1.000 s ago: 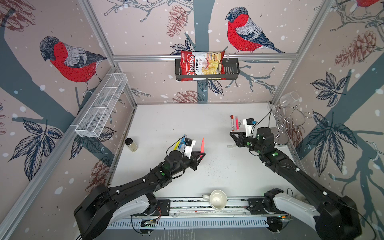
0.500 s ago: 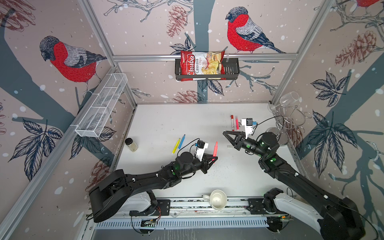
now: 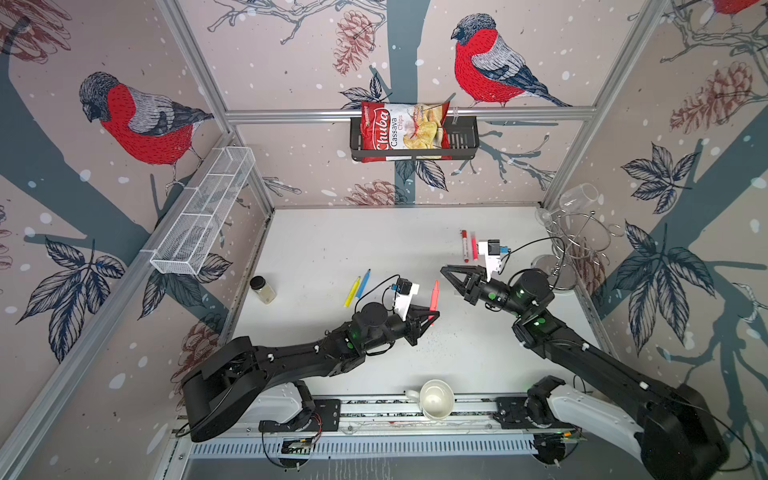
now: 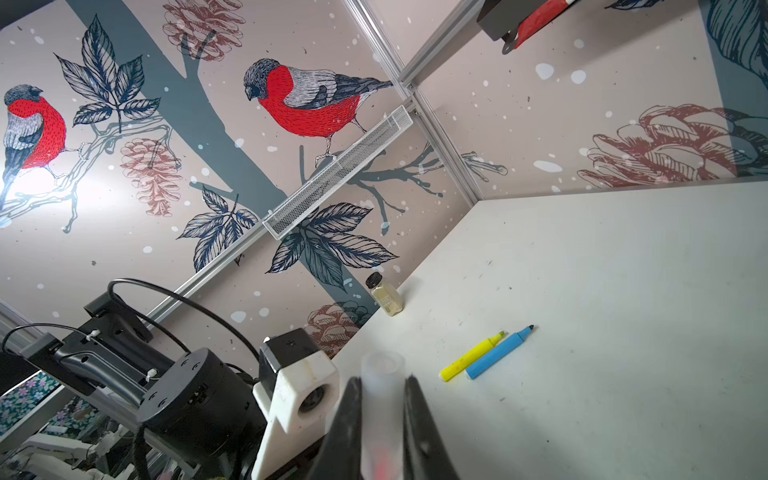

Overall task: Insert the pens into the pen caps
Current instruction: 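Lift the translucent cap and carry it above the pink highlighter tip, then lower the cap onto the pink highlighter tip with the right gripper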

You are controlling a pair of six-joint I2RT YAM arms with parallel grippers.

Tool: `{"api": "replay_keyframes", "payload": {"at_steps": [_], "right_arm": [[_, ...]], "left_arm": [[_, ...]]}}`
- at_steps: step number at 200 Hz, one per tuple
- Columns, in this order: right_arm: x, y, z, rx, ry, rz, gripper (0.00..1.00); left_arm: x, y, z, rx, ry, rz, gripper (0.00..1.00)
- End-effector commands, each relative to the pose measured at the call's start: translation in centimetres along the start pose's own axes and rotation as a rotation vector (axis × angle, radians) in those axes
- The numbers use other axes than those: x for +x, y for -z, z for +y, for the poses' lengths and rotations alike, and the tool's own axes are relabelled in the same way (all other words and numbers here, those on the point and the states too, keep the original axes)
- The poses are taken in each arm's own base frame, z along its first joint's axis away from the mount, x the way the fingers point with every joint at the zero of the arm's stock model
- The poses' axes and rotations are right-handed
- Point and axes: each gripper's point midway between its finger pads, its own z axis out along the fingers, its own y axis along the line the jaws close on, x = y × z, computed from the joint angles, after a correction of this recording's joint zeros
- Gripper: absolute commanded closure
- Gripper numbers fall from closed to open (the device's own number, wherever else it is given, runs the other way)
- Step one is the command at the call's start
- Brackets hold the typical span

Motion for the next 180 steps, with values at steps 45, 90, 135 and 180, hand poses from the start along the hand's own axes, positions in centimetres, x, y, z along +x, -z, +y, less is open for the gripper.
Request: {"api": "replay_keyframes", "payload": {"at_steps": [45, 90, 135, 180], "right_arm": [[-0.9, -0.4, 1.3, -0.054, 0.020, -0.035, 0.87], [-0.7, -0.6, 1.1, -0.052, 0.016, -0.034, 0.87], [-0.6, -0.8, 1.2, -0.060, 0.012, -0.030, 0.87], [0.1, -0.8, 1.5, -0.078, 0.002, -0.027, 0.87]], "left_arm": [[-1.5, -0.3, -1.2, 0.040, -0.017, -0.046, 0.98], [-1.7, -0.3, -1.4, 0.042, -0.023, -0.048, 0.98], [-1.8, -0.1, -1.5, 0.042, -0.022, -0.051, 0.98], [-2.1, 0.2, -1.6, 0.041, -0.021, -0.066, 0.98]]}}
